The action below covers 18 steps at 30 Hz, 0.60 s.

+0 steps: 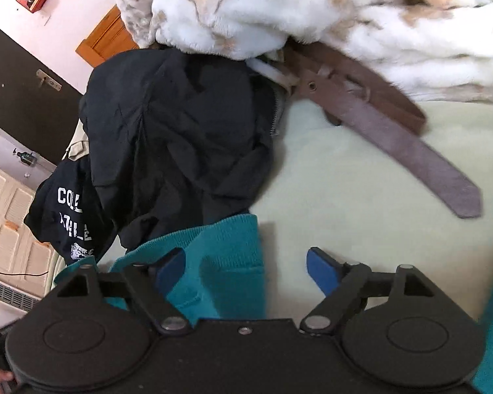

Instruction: Fold clothes

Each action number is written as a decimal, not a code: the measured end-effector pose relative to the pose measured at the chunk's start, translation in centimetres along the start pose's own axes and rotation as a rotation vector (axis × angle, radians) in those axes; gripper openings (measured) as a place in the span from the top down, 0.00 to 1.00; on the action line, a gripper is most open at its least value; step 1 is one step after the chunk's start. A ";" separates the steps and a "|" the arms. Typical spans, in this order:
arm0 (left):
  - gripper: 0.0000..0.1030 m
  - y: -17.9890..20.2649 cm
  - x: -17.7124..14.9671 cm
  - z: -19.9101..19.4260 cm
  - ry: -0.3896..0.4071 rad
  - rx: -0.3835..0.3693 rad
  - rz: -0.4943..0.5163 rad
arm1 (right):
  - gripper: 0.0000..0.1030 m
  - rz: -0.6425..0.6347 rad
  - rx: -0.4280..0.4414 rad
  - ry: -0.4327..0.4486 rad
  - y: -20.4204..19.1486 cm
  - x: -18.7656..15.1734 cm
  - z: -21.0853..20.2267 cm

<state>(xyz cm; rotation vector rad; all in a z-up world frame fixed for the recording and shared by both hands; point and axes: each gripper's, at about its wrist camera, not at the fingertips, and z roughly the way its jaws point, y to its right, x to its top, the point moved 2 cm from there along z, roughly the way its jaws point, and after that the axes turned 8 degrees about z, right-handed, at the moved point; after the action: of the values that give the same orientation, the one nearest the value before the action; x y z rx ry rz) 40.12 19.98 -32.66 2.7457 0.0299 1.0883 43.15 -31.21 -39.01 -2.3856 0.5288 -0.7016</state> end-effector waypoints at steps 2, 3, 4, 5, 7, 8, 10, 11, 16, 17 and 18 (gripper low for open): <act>0.49 0.3 0.6 1.2 -0.014 0.010 0.034 | 0.20 -0.006 0.008 -0.016 -0.2 0.2 0.8; 0.49 0.4 0.7 2.5 -0.046 0.015 0.033 | 0.24 -0.008 0.018 -0.020 -0.4 0.2 1.2; 0.49 0.4 0.8 3.3 -0.062 0.003 0.033 | 0.30 -0.004 0.034 -0.024 -0.5 0.3 1.4; 0.49 0.5 0.9 3.8 -0.069 -0.019 0.033 | 0.49 0.002 0.050 -0.030 -0.5 0.4 1.5; 0.49 0.9 1.1 4.8 -0.079 -0.033 0.044 | 0.65 -0.002 0.046 -0.039 -0.8 0.4 1.9; 0.50 1.1 1.0 5.4 -0.096 -0.027 0.057 | 0.75 -0.017 0.034 -0.034 -1.0 0.3 1.8; 0.57 1.5 0.8 6.5 -0.125 -0.014 0.085 | 0.84 -0.017 0.040 -0.017 -1.2 0.3 1.5; 0.83 1.6 0.6 6.8 -0.127 -0.010 0.097 | 0.86 0.001 0.051 0.007 -1.2 0.3 1.0; 0.92 2.4 0.7 6.3 -0.107 0.047 0.194 | 0.88 0.060 0.069 0.141 -1.7 0.2 -2.7; 0.92 2.3 1.0 5.9 -0.093 0.053 0.196 | 0.88 0.071 0.072 0.169 -1.9 0.2 -3.7; 0.92 2.1 1.2 5.5 -0.079 0.057 0.193 | 0.88 0.077 0.076 0.194 -2.2 0.2 -4.6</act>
<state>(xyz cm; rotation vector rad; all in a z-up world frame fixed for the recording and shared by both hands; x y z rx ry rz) 44.68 17.11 -35.38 2.8885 -0.2237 1.0380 40.98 -31.61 -34.36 -2.2278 0.6590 -0.9072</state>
